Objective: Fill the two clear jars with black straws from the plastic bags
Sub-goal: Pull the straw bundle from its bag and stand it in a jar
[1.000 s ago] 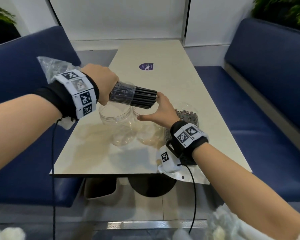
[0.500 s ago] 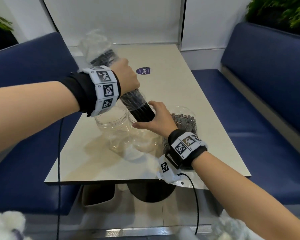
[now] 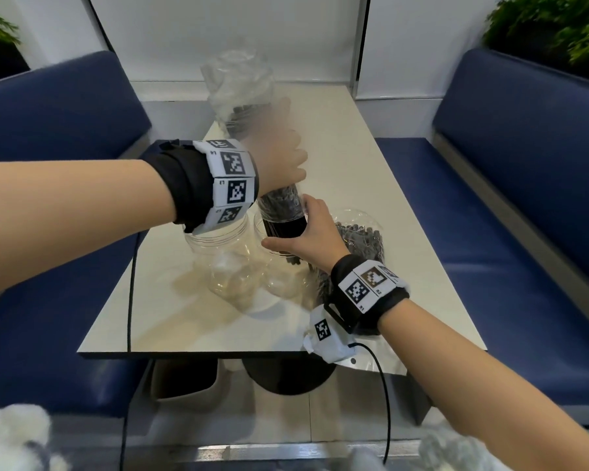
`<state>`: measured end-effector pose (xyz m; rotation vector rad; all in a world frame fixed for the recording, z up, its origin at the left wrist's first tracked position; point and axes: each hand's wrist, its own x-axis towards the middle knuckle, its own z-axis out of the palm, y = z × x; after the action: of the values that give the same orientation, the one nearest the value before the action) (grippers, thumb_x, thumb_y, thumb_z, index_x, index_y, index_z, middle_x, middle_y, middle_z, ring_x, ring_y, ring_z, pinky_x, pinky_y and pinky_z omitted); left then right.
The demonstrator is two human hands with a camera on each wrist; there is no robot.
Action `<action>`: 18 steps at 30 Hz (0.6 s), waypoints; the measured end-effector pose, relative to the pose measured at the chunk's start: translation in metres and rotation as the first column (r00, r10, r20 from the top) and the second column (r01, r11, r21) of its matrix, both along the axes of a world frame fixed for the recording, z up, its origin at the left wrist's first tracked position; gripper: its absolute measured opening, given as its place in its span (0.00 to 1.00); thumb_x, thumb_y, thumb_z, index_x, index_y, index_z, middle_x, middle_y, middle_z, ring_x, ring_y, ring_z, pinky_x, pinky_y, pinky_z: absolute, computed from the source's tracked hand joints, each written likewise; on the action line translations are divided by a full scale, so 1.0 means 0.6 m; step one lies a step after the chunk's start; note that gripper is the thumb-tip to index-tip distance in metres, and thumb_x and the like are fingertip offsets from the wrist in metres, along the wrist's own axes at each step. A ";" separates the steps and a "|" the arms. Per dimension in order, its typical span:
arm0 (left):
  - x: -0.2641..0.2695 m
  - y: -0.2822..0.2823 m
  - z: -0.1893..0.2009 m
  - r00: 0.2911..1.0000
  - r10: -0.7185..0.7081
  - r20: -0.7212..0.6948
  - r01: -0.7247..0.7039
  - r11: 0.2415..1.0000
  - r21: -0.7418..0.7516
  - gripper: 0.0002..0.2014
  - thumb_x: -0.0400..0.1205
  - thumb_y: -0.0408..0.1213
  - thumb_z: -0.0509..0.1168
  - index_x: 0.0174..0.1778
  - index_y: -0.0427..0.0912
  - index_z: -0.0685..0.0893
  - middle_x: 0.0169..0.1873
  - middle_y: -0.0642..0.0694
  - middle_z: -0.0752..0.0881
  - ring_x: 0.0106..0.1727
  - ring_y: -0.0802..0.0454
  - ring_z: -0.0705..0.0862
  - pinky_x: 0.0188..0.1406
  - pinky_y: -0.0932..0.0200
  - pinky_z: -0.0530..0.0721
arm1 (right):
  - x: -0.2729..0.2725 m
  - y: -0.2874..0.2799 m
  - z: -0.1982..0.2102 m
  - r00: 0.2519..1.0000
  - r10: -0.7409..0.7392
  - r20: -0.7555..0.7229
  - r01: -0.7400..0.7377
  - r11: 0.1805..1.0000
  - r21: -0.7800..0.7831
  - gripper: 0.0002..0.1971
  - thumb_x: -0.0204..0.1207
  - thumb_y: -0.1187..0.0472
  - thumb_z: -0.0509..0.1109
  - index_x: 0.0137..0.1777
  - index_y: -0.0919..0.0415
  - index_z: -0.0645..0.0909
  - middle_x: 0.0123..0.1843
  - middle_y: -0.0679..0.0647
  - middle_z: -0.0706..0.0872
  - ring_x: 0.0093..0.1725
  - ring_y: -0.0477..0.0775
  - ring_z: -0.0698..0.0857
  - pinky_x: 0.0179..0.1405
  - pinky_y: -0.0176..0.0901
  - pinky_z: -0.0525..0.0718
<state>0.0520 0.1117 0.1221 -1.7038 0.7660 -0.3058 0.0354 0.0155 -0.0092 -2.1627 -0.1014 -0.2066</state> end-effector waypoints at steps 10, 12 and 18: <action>-0.003 0.022 0.035 0.997 0.071 0.003 -0.068 0.968 -0.242 0.26 0.78 0.35 0.67 0.72 0.48 0.68 0.66 0.45 0.76 0.69 0.43 0.73 0.75 0.24 0.54 | -0.005 -0.003 -0.001 1.000 0.030 -0.003 -0.030 1.000 -0.003 0.44 0.61 0.49 0.81 0.74 0.58 0.64 0.71 0.56 0.68 0.72 0.54 0.68 0.69 0.42 0.67; -0.002 0.032 0.041 0.997 0.069 0.020 -0.060 0.954 -0.293 0.28 0.78 0.34 0.68 0.73 0.49 0.67 0.65 0.45 0.76 0.68 0.43 0.73 0.74 0.26 0.55 | -0.006 -0.003 -0.001 1.000 0.030 -0.007 -0.030 0.999 -0.014 0.45 0.61 0.48 0.81 0.75 0.58 0.63 0.72 0.56 0.67 0.73 0.54 0.68 0.71 0.44 0.67; 0.008 0.078 0.030 0.991 0.134 -0.016 -0.118 0.808 -0.578 0.24 0.76 0.30 0.66 0.68 0.44 0.71 0.59 0.43 0.79 0.62 0.42 0.78 0.72 0.31 0.62 | -0.002 -0.002 -0.003 1.000 0.028 -0.014 -0.029 0.998 -0.053 0.41 0.62 0.47 0.80 0.72 0.60 0.67 0.70 0.56 0.68 0.72 0.53 0.69 0.69 0.39 0.67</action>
<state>0.0566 0.1586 0.1400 -2.3121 0.5621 -0.5046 0.0341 0.0144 -0.0109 -2.2136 -0.1310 -0.1745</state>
